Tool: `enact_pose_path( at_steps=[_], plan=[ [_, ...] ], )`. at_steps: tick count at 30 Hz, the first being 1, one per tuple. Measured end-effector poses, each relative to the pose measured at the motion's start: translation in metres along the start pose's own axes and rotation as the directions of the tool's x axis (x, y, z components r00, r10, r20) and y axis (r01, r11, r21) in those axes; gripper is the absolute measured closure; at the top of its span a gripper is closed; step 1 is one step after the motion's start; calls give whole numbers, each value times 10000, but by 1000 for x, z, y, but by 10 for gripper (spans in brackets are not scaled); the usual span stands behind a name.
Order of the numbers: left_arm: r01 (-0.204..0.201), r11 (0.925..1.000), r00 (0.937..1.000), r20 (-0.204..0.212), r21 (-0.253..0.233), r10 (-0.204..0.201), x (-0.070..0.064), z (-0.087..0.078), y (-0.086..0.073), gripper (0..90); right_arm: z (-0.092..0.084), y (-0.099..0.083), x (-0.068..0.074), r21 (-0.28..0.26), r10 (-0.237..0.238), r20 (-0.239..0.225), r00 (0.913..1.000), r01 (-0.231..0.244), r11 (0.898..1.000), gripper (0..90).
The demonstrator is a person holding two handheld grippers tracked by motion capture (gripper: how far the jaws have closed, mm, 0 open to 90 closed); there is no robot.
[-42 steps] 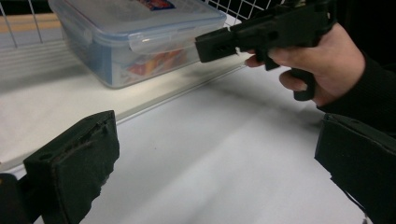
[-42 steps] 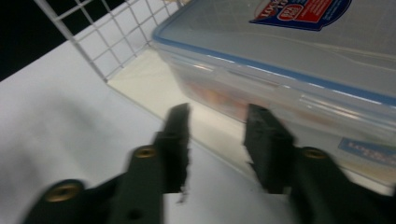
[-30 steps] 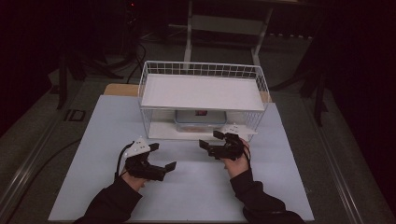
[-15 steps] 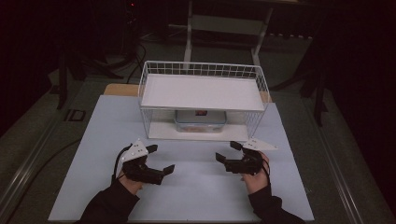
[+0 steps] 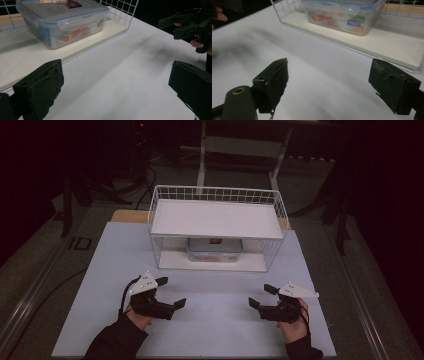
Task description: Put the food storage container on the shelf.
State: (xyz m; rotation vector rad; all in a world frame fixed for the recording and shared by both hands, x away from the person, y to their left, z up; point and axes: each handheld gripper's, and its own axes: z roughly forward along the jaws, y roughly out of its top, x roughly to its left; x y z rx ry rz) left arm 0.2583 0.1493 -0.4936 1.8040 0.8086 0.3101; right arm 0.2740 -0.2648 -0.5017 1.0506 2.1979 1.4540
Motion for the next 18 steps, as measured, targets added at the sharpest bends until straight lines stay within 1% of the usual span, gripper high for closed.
enact_pose_path(
  at_steps=[1,3,4,6,8,10,14,18],
  plan=[
    [-17,10000,10000,1,26,17,0,0,0,0,-2,-2,0,79,-67,90,9999,66,9999,158],
    [-7,10000,10000,37,15,7,0,1,-1,0,-3,-4,-1,144,-103,118,9999,101,9998,158],
    [-56,10000,10000,27,63,56,-1,2,-1,0,-5,-6,-2,172,-56,100,9999,54,9998,159],
    [-112,9999,9999,60,65,112,-1,2,-2,0,-7,-9,-3,333,-112,164,9998,107,9994,159],
    [-114,9999,9999,75,122,113,-1,3,-3,0,-7,-10,-4,357,-69,169,9998,63,9993,160],
    [-76,9998,9999,70,159,75,-1,4,-3,0,-7,-10,-6,351,-124,246,9996,115,9993,170],
    [-129,9998,9999,95,120,128,-2,3,-3,0,-5,-10,-5,429,-140,204,9997,131,9990,168],
    [-128,9999,9999,117,84,127,-2,3,-3,0,-5,-10,-4,430,-261,218,9994,251,9988,163]
  ],
)
